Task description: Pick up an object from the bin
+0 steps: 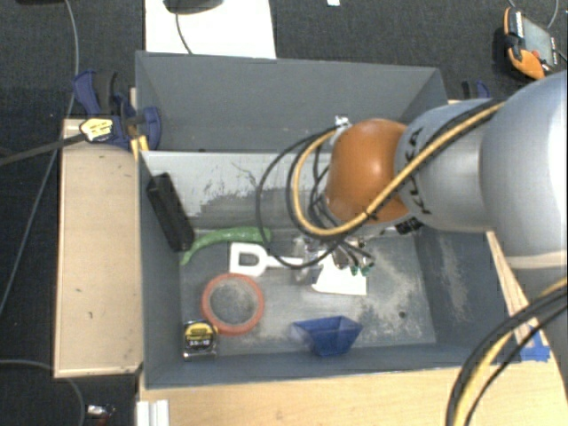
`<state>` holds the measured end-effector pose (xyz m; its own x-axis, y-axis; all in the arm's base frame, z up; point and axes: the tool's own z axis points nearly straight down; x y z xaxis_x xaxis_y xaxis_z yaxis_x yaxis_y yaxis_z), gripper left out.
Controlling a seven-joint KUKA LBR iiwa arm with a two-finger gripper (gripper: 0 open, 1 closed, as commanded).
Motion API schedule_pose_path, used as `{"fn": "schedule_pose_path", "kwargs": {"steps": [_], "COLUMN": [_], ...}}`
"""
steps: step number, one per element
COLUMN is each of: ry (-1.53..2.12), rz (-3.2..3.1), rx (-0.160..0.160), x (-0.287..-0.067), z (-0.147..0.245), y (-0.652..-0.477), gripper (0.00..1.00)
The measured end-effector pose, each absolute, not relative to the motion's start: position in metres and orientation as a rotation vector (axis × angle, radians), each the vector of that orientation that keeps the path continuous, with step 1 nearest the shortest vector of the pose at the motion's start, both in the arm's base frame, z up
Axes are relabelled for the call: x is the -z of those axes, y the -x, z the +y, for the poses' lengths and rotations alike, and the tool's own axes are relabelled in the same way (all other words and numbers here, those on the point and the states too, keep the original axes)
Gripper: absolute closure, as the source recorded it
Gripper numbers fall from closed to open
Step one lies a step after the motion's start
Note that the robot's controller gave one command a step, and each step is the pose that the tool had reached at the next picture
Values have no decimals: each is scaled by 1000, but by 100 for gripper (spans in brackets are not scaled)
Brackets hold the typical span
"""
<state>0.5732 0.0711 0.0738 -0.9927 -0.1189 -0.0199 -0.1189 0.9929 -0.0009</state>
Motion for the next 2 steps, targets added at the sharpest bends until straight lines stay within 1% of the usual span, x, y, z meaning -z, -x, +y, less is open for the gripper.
{"fn": "schedule_pose_path", "kwargs": {"steps": [1, 2], "ry": [186, 185], "rz": [3120, 3118], "rx": [0, 0], "x": [-91, -114], "z": [71, 71], "y": [-572, -572], "gripper": [100, 100]}}
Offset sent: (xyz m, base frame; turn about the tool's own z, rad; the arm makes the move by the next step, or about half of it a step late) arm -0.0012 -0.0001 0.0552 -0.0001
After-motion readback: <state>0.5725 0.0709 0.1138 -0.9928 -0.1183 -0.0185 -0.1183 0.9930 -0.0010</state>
